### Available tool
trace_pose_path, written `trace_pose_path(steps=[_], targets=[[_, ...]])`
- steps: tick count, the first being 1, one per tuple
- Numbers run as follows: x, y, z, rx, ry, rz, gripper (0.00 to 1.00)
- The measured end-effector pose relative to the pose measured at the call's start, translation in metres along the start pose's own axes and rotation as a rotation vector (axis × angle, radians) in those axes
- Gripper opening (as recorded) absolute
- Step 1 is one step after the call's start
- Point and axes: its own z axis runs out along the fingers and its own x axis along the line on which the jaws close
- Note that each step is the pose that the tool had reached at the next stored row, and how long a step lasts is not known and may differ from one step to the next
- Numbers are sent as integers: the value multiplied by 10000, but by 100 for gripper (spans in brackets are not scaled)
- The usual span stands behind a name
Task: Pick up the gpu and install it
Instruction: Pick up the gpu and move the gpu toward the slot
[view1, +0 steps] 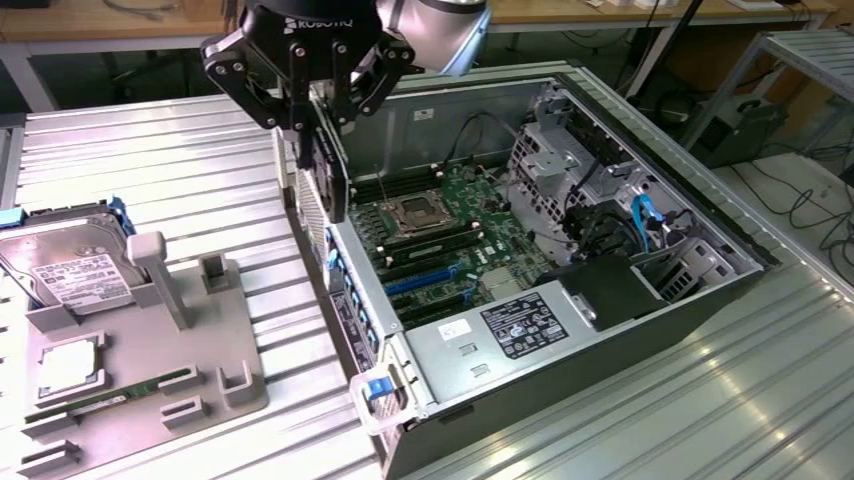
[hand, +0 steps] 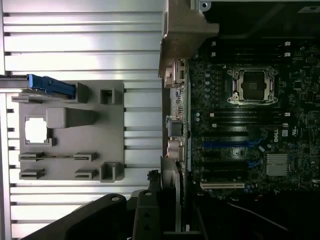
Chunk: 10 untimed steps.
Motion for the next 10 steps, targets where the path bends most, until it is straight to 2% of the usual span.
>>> trace_pose_path(steps=[10], targets=[[-146, 1, 1, 5, -1, 0, 28]])
